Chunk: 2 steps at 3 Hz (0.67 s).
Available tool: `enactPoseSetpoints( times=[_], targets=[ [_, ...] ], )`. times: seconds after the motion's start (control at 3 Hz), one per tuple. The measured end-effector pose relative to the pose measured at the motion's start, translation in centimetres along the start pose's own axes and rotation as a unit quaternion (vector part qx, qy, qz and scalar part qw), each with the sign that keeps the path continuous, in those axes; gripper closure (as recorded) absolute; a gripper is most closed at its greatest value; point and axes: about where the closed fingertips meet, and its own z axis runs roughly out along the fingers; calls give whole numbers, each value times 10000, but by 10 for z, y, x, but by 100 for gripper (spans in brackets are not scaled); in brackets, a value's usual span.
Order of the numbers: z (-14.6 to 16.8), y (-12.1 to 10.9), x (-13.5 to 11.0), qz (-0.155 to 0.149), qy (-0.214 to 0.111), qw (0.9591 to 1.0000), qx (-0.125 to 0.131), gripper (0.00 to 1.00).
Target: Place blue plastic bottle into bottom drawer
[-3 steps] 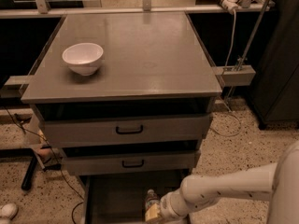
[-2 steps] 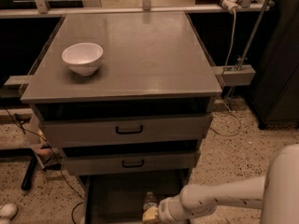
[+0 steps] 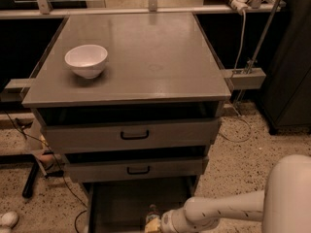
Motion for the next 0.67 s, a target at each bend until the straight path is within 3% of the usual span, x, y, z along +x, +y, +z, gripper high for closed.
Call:
enactPoseSetpoints(
  times=[0.67],
  targets=[
    [19, 8, -50, 106, -636, 9960, -612, 100]
  ],
)
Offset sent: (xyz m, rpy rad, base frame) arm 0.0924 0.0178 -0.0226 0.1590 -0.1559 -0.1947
